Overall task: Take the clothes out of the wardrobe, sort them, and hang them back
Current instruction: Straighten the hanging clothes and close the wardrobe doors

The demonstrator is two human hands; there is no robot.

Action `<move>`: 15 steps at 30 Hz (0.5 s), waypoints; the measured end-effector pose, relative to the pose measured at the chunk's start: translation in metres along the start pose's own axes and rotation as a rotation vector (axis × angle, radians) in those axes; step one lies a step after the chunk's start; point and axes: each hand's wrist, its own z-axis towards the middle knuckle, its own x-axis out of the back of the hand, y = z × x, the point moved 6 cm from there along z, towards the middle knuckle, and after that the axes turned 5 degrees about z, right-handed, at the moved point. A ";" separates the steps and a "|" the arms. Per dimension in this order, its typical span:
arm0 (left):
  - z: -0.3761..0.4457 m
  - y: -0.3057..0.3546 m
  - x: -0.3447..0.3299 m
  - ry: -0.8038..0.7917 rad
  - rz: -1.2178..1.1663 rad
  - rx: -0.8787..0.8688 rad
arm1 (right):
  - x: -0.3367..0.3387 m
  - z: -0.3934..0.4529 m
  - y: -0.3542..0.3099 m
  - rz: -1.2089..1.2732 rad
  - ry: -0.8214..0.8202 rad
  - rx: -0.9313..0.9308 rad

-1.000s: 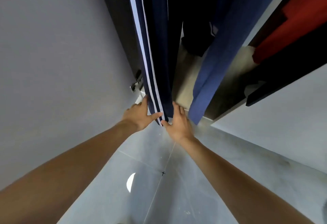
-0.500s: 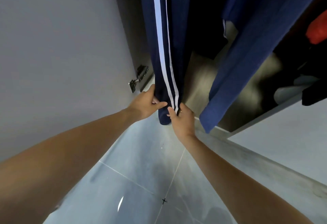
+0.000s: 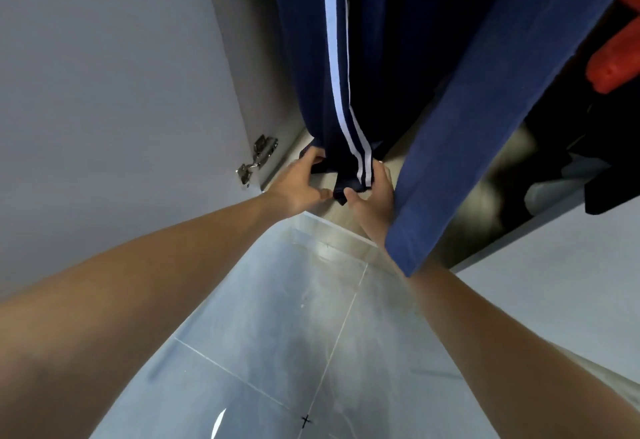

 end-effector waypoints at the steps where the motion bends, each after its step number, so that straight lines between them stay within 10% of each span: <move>1: 0.005 -0.001 -0.001 -0.005 0.063 -0.002 | 0.001 0.009 0.010 -0.092 -0.016 -0.001; 15: -0.021 -0.012 -0.008 -0.038 0.583 -0.086 | 0.006 -0.082 -0.006 -0.447 -0.083 0.172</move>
